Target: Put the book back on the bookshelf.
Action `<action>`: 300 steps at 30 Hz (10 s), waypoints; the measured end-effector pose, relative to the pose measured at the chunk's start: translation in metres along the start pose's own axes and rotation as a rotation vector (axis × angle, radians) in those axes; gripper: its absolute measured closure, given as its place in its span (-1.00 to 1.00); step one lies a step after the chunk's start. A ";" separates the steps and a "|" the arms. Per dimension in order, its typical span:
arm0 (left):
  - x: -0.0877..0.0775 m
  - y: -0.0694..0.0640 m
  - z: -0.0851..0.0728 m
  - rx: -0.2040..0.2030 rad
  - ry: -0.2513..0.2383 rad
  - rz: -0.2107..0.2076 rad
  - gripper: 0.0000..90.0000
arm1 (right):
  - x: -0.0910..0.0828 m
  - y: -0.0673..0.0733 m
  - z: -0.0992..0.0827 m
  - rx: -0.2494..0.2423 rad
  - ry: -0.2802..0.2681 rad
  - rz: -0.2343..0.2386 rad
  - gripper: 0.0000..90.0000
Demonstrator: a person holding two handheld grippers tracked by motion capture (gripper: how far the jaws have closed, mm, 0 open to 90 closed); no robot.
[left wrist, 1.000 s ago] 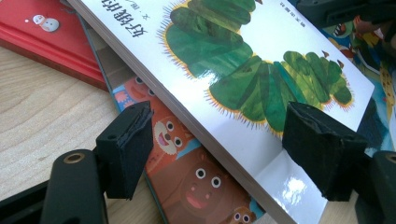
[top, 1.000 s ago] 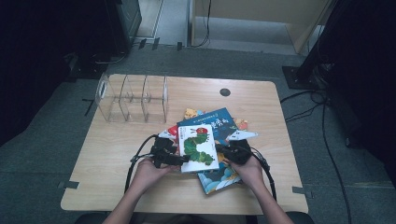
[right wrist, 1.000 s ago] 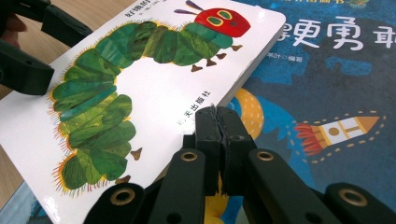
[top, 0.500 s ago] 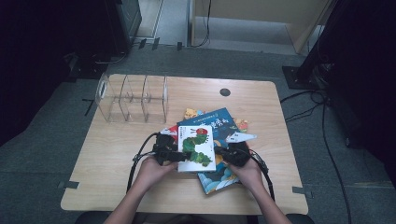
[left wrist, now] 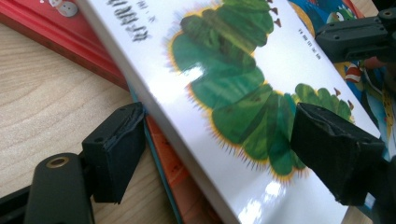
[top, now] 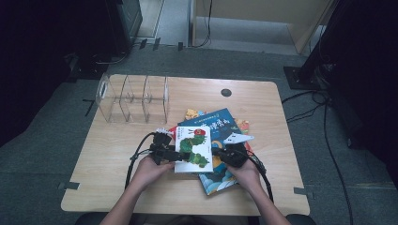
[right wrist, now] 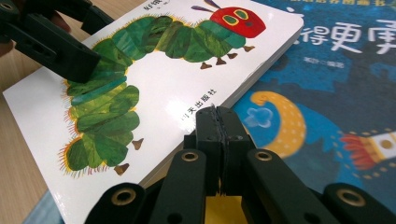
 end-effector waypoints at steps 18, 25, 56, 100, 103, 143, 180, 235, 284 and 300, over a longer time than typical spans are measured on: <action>-0.024 -0.012 0.026 -0.022 0.002 -0.128 -0.08 | 0.009 0.029 0.007 -0.031 0.007 0.078 0.94; -0.032 -0.015 0.040 -0.028 0.081 -0.096 0.17 | 0.010 0.034 0.008 -0.052 0.004 0.085 0.91; -0.067 -0.031 0.091 0.130 0.272 0.083 0.74 | 0.011 0.027 0.009 -0.125 -0.027 0.007 0.01; -0.146 0.016 0.072 -0.017 0.211 0.253 0.73 | 0.013 0.025 0.009 -0.161 -0.018 -0.069 -0.27; -0.148 0.019 0.073 -0.029 0.214 0.265 0.73 | 0.013 0.025 0.009 -0.161 -0.018 -0.068 -0.27; -0.125 0.037 0.137 -0.186 0.209 0.399 0.73 | 0.013 0.025 0.009 -0.159 -0.020 -0.072 -0.25; -0.104 0.062 0.176 -0.262 0.185 0.471 0.73 | 0.013 0.025 0.009 -0.153 -0.021 -0.077 -0.20; -0.086 0.086 0.183 -0.297 0.203 0.477 0.73 | 0.012 0.024 0.009 -0.155 -0.023 -0.080 -0.18; -0.115 0.057 0.205 -0.194 0.136 0.466 0.42 | 0.012 0.023 0.009 -0.141 -0.023 -0.086 -0.12; -0.133 0.039 0.186 -0.150 0.088 0.448 0.33 | 0.012 0.023 0.009 -0.140 -0.022 -0.087 -0.12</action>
Point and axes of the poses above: each handheld gripper's, and its own axes: x roughly forward along the jaws, z roughly out of its top, y roughly to its left, the point moved 5 cm from there along x, roughly forward along the jaws, and after that the axes turned 15 degrees about -z, right-handed, at the moved point
